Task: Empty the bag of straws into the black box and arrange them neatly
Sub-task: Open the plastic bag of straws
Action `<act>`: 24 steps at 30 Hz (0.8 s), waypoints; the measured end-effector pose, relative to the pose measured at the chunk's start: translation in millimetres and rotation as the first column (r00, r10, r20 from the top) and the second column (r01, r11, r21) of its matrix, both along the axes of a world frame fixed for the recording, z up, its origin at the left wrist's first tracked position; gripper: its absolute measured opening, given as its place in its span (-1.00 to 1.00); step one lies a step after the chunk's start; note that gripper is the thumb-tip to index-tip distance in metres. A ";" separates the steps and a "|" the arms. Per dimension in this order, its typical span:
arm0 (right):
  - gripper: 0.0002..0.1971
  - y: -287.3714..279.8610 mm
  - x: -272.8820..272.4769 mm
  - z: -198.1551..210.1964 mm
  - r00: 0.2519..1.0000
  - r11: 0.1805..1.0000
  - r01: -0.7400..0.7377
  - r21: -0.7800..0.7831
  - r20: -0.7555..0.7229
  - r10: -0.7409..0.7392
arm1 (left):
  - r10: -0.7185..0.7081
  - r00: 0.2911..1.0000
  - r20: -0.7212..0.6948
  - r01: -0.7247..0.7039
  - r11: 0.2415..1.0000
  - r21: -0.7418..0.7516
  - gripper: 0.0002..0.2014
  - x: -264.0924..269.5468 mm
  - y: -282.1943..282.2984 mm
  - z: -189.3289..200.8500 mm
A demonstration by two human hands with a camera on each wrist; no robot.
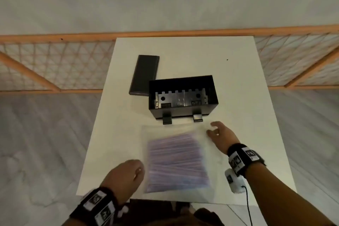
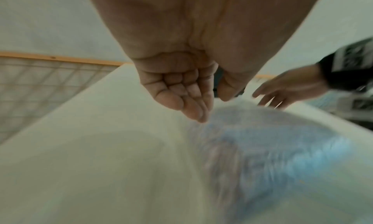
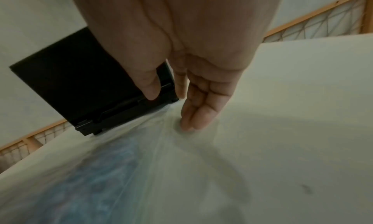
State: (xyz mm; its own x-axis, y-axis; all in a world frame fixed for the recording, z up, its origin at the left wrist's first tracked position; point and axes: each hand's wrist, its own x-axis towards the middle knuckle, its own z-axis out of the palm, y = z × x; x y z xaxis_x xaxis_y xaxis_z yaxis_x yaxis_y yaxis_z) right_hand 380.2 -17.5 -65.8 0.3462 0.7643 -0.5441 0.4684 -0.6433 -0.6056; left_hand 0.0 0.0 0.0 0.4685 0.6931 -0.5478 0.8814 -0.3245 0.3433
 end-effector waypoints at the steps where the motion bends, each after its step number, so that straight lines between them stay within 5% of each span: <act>1: -0.75 7.5 -2.9 -3.4 0.999 0.999 0.037 0.002 -0.026 -0.036 | -0.019 0.997 0.078 0.016 0.999 0.041 -0.82 18.4 11.3 1.4; 6: -0.78 33.7 -16.1 -25.9 0.977 0.985 0.174 0.002 -0.127 -0.172 | -0.096 0.952 0.291 0.059 0.989 0.135 -0.71 117.1 50.7 -11.7; 11: -0.85 30.3 -17.2 -52.3 0.972 0.980 0.198 0.024 -0.136 -0.193 | -0.064 0.974 0.215 0.054 0.997 0.053 -0.64 194.8 62.1 -38.9; 16: -0.79 20.4 -22.6 -39.7 0.987 0.993 0.121 0.011 -0.104 -0.120 | 0.019 0.995 0.094 -0.024 0.998 0.059 -0.57 219.1 59.5 -71.2; 24: -0.86 11.4 -20.2 -32.6 0.980 0.997 0.079 0.026 -0.184 -0.072 | 0.089 0.939 0.333 -0.080 0.996 -0.039 -0.84 221.2 76.0 -89.4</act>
